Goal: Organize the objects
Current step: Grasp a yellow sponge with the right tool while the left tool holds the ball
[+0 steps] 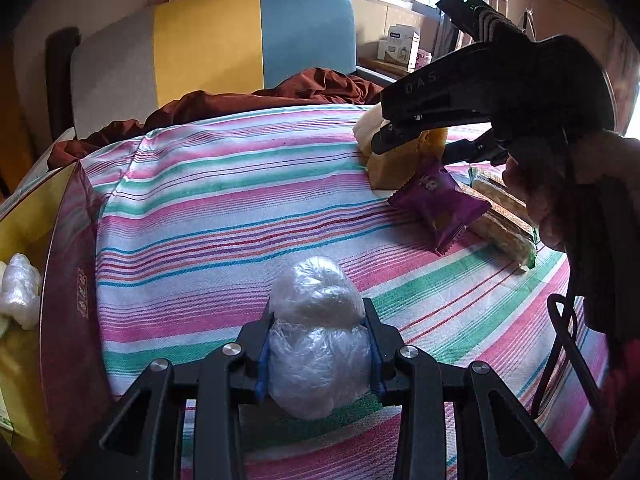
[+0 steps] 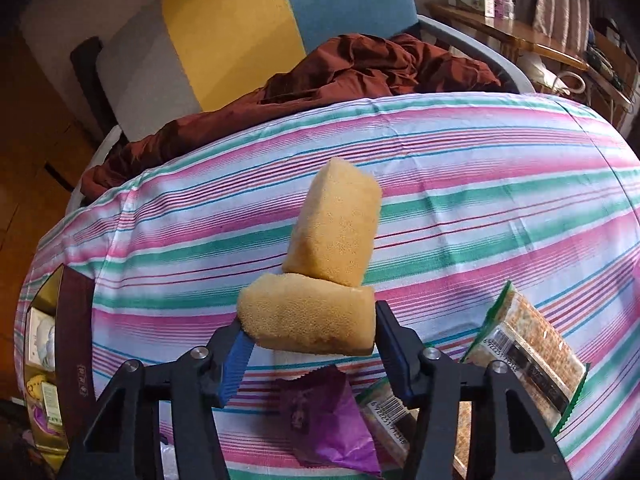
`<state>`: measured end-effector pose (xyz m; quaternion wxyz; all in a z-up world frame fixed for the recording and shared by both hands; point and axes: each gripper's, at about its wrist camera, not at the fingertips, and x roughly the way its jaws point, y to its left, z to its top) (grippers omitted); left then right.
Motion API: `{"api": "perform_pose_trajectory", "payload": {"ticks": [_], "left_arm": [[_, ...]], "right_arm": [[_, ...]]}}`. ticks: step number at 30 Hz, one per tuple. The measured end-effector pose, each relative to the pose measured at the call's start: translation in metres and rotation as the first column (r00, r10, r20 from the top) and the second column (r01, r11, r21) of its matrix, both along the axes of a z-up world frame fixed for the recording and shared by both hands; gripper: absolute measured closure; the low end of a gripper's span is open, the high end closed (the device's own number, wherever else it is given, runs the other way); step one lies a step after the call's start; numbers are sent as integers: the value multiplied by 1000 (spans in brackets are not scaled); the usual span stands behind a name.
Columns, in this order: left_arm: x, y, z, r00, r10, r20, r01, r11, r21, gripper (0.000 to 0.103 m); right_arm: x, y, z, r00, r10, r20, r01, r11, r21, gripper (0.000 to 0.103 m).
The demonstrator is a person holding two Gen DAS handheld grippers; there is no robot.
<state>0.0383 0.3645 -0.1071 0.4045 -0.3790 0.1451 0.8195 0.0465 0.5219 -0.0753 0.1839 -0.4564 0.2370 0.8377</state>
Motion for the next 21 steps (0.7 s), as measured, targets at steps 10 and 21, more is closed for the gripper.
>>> {"api": "perform_pose_trajectory", "payload": {"ticks": [10, 21], "left_arm": [[-1, 0, 0, 1000, 0, -1, 0, 1000, 0, 65], [1, 0, 1, 1000, 0, -10, 0, 1000, -8, 65]], "right_arm": [[-18, -64, 4, 946, 321, -42, -323, 944, -66, 47], [-22, -81, -1, 929, 369, 20, -369, 929, -7, 48]]}}
